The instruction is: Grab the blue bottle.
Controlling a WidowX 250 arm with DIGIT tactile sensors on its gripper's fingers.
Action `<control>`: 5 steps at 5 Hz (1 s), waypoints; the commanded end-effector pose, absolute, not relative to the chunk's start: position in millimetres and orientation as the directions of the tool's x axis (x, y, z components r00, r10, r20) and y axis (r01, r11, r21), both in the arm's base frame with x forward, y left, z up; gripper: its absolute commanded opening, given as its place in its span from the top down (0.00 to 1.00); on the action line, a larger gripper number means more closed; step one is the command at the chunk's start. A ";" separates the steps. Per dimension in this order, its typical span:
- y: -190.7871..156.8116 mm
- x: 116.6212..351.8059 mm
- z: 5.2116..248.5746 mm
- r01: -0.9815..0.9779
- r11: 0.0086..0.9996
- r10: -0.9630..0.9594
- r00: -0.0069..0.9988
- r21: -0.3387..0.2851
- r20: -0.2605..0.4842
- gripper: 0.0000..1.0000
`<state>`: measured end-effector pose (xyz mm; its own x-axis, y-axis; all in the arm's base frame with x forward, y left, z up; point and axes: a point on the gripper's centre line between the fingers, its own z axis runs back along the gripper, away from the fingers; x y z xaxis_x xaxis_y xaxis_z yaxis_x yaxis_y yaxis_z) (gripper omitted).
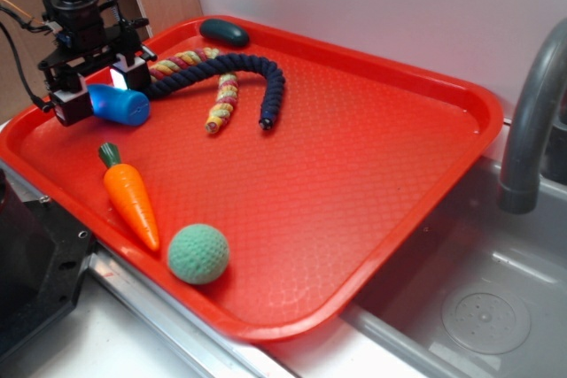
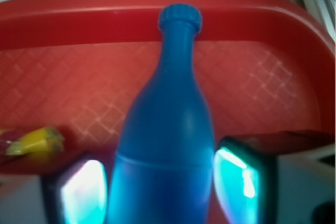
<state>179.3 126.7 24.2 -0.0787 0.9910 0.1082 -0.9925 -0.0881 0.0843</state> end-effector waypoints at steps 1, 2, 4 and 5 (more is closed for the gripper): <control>113.0 168.2 40.4 -0.990 0.030 0.998 0.037 0.137 0.051 1.00; 101.8 178.3 87.9 -0.953 0.292 0.955 0.286 0.084 -0.081 1.00; 56.4 191.1 184.4 -0.703 0.708 0.702 0.711 0.064 0.045 1.00; 35.7 199.6 196.2 -0.511 0.858 0.502 0.857 0.063 0.111 1.00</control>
